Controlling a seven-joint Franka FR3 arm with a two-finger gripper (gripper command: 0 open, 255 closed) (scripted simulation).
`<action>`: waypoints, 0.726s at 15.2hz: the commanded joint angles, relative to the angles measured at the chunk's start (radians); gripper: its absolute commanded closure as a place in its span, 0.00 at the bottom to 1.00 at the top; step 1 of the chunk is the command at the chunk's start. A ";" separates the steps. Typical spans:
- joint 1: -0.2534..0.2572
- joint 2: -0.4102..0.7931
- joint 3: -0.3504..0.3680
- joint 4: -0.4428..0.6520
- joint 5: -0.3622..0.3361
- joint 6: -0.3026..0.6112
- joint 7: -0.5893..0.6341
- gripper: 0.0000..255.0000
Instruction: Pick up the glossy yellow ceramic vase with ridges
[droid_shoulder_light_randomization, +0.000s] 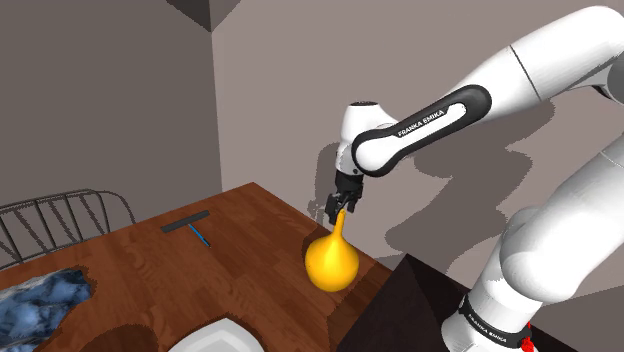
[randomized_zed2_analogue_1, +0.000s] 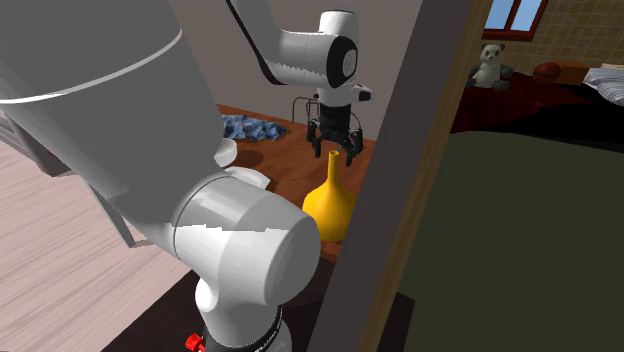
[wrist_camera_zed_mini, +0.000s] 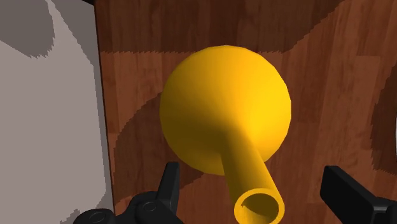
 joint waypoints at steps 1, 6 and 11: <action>0.000 0.005 0.000 -0.003 0.000 0.009 0.000 0.00; 0.000 0.005 0.000 -0.004 0.000 0.010 0.000 1.00; 0.000 0.005 0.000 -0.003 -0.001 0.009 0.000 1.00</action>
